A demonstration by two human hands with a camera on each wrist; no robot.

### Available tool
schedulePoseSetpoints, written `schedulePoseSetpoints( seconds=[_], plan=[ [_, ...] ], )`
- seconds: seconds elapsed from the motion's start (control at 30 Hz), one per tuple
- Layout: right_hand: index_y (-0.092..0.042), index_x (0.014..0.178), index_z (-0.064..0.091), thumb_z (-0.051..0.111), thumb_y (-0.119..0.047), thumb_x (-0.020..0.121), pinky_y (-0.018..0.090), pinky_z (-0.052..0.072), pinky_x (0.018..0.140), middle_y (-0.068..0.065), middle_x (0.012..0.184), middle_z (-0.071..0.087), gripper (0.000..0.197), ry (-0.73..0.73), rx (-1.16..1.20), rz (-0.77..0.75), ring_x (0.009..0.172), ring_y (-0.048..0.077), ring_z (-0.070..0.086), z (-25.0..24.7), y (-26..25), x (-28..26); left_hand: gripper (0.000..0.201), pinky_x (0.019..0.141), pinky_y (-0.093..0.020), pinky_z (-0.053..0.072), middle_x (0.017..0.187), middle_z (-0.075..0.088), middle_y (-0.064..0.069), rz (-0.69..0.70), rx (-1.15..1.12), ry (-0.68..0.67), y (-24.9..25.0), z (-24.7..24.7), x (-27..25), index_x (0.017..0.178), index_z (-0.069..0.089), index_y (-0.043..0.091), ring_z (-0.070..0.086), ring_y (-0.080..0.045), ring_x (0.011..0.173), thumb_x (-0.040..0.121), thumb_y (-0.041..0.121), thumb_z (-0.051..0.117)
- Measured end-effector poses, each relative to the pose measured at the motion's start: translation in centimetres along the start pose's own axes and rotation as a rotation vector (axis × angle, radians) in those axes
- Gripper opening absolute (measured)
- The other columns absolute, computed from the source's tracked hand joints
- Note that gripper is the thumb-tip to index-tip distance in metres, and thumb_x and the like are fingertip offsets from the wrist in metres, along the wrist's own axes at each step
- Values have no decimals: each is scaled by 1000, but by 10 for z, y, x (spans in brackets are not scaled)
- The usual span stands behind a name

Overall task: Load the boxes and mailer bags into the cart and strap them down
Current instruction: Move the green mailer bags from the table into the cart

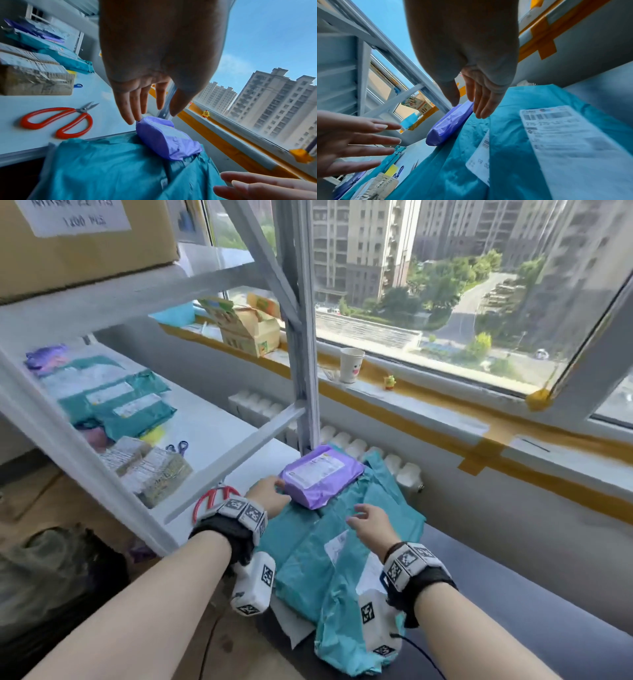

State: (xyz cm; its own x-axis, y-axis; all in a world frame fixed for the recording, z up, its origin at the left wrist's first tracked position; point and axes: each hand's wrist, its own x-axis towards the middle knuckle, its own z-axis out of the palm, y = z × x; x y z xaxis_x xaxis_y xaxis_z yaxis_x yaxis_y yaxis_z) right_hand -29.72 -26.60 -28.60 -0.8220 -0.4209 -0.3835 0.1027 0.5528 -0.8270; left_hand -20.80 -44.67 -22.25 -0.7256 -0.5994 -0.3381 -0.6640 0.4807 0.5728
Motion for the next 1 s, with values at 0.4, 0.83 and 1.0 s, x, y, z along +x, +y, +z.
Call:
schedulePoseSetpoints(
  seconds=[0.4, 0.83, 1.0],
  plan=[
    [-2, 128, 45, 70, -6, 82, 32, 49, 93, 9, 113, 61, 53, 136, 316, 74, 98, 20, 61, 34, -23, 74, 43, 102, -31, 39, 133, 53, -16, -172, -149, -12, -3, 29, 117, 130, 51, 1, 51, -31, 121, 89, 12, 58],
    [-6, 138, 35, 68, 15, 74, 14, 49, 57, 8, 108, 58, 75, 124, 458, -48, 95, 19, 59, -1, -21, -10, 43, 65, -30, 55, 103, 65, -16, -32, -537, -187, 1, 15, 38, 118, 59, -1, 61, -26, 86, 77, -6, 70],
    [-4, 142, 31, 69, 16, 72, 22, 52, 64, 17, 117, 59, 82, 230, 519, -88, 94, 24, 62, -25, 10, -97, 25, 50, -24, 52, 84, 60, -13, 46, -643, -319, 10, 26, -54, 82, 57, 11, 57, -21, 68, 77, -11, 68]
  ],
)
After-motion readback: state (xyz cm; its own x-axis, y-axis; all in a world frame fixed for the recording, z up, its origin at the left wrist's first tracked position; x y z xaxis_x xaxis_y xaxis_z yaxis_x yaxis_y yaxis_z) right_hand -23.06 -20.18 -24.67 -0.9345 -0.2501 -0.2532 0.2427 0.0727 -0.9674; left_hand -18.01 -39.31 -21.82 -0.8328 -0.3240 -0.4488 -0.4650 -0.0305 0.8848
